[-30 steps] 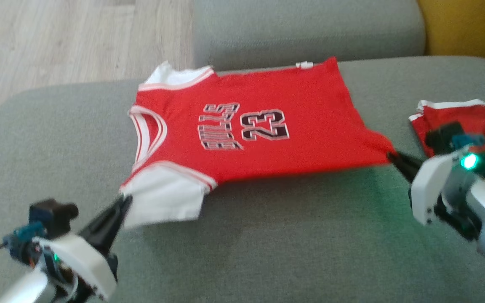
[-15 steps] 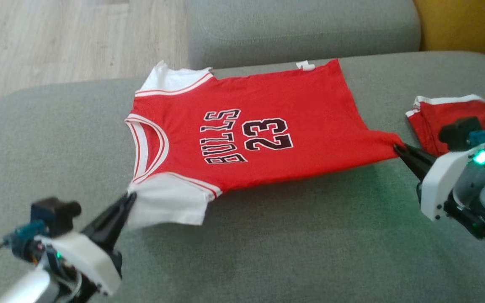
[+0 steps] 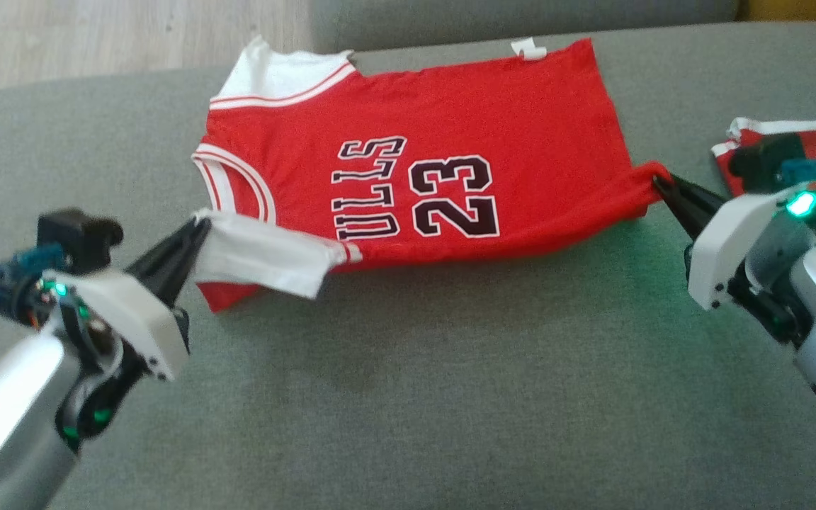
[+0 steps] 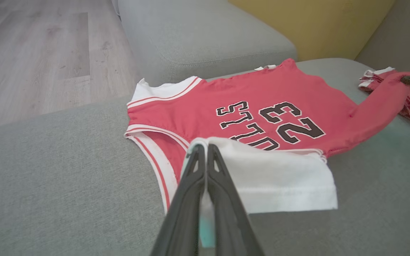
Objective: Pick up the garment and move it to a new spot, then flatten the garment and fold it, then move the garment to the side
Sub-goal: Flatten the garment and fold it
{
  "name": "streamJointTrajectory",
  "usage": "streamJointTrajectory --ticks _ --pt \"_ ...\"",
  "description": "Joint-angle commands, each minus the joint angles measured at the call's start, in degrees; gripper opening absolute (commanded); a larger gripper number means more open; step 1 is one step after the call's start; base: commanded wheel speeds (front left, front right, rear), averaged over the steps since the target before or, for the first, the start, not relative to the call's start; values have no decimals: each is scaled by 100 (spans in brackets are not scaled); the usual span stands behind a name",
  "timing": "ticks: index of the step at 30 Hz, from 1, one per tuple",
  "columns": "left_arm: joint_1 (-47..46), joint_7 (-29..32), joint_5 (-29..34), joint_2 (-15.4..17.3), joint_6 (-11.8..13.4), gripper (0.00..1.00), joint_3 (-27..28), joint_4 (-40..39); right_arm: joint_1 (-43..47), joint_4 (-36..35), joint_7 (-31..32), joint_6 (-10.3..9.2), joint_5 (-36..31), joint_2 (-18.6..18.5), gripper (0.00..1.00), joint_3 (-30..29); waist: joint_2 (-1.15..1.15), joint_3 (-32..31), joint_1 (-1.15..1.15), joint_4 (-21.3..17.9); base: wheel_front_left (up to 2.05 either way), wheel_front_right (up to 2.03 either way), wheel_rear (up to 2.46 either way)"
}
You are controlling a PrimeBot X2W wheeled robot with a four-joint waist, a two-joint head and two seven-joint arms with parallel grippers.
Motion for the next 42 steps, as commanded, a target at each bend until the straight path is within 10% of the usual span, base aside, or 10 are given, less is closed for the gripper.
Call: streamJointTrajectory --ticks 1,23,24,25,42 --pt "-540 105 73 172 -58 0 244 61 -229 -28 37 12 -83 19 0 -59 0 143 -1 0 0 0 0" --pt "-2350 373 647 -579 -498 0 -378 2136 -1428 1408 -145 12 -403 728 0 299 0 918 -1 -47 0 0 0" --pt "-2418 298 690 -621 -498 36 -384 2226 -1485 1462 -233 12 -423 745 0 294 0 935 -1 -46 0 0 0" --pt "-2481 202 729 -671 -485 98 -378 2316 -1535 1507 -354 12 -439 773 100 274 0 948 -1 -44 0 0 0" --pt "-2248 -2661 865 -1449 316 100 725 2098 -1606 1648 -2568 12 -706 1214 100 -1080 0 312 -1 -23 0 0 0"
